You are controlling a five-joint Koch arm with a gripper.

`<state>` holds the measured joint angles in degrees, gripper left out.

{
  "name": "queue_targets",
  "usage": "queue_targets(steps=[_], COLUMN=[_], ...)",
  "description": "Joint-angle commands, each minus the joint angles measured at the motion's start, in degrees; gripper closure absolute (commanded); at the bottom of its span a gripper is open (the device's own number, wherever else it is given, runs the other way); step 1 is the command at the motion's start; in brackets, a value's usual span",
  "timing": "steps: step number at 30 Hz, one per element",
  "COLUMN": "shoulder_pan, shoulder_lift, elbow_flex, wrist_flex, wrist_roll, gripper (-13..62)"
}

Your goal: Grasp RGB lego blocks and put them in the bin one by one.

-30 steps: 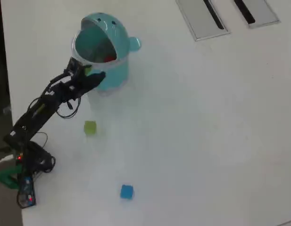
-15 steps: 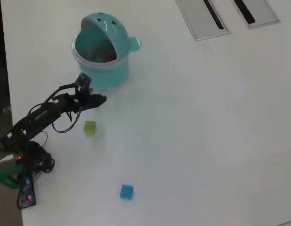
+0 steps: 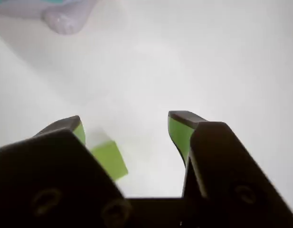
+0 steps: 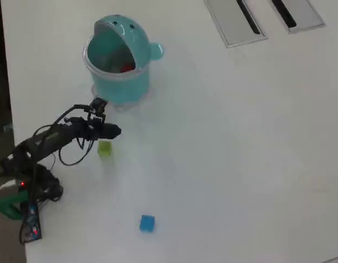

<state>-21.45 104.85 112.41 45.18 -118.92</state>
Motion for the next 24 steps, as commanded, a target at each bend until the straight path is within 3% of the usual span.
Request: queue_targets(steps=[1, 11, 24], shoulder_pan=[0.9, 0.3, 0.3], shoulder_lift=[1.4, 4.8, 5.2], elbow_flex=[-0.7, 10.7, 13.3], wrist_flex=[-0.1, -0.2, -1.8], wrist_roll=[-4.9, -8.3, -8.3], gripper=[16.4, 16.5, 16.5])
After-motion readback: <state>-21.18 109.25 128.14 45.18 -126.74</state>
